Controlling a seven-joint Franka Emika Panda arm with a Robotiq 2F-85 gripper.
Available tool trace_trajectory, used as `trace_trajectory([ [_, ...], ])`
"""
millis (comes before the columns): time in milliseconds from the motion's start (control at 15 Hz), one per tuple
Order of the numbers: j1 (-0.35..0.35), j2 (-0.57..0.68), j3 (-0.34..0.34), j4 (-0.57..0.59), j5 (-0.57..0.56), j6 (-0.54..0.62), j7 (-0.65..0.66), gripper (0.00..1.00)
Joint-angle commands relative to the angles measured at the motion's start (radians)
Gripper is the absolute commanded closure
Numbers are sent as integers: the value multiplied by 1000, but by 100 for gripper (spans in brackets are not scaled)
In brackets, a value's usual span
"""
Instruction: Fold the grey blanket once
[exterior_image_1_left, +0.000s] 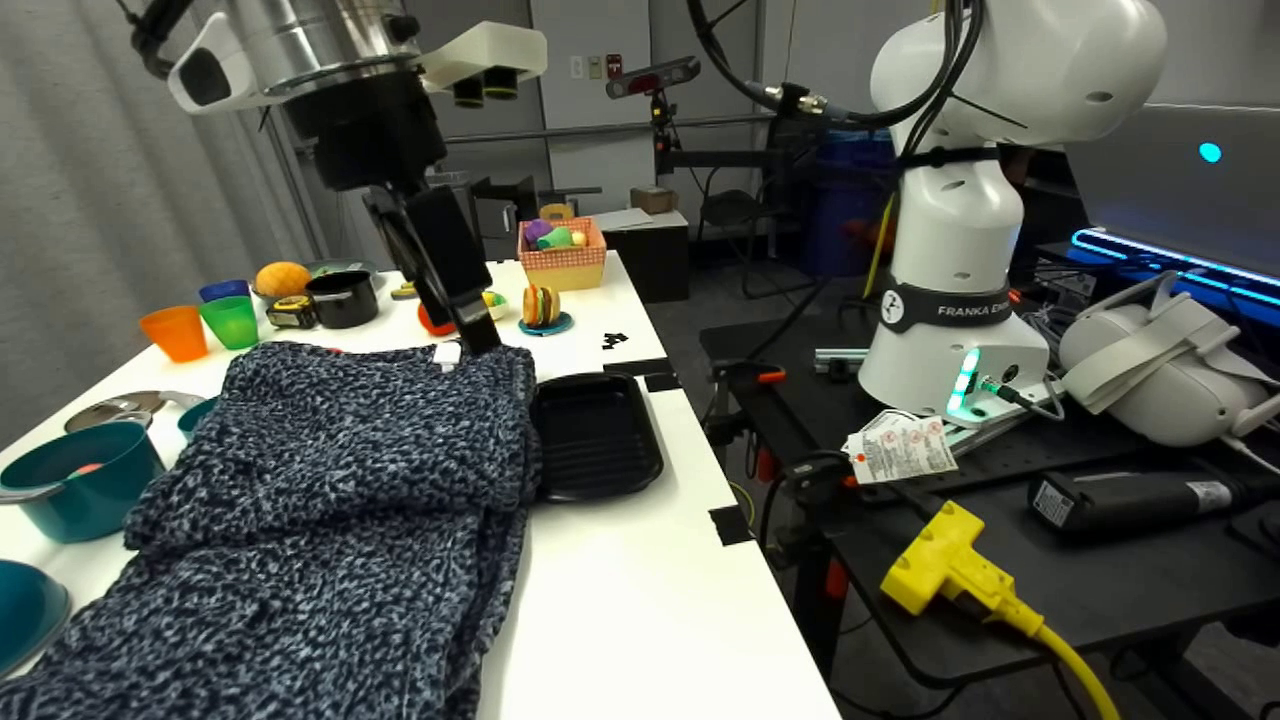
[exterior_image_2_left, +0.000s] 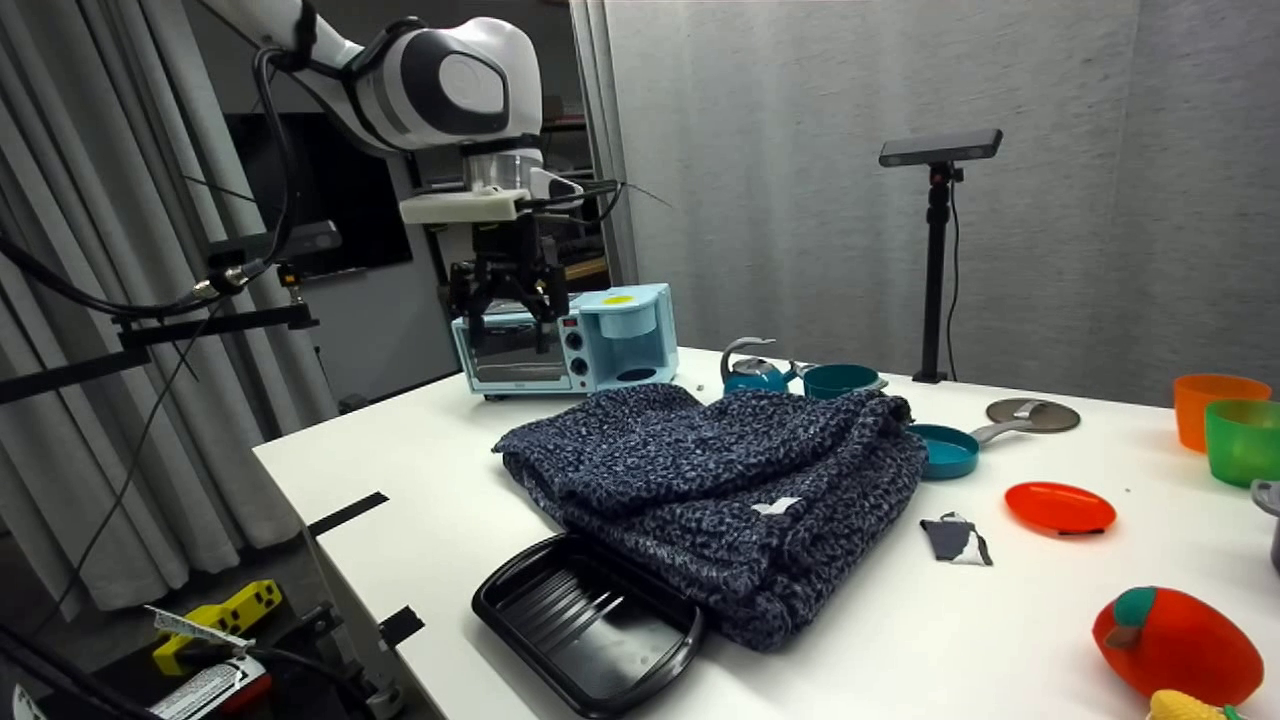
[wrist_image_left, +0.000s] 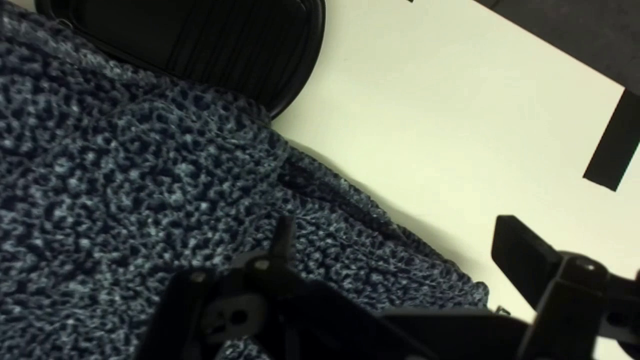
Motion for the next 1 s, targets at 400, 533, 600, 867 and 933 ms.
trace_trajectory([
  [400,74,116,95,66,-61,-4,-11,0],
  [533,72,120,93,71,-61,-5,-19,0],
  [600,70,120,92,73,-61,-6,-22,0],
  [867,84,191,92,118,-124,33,-23,0],
  [933,91,213,92,135,-155,55,-16,0],
])
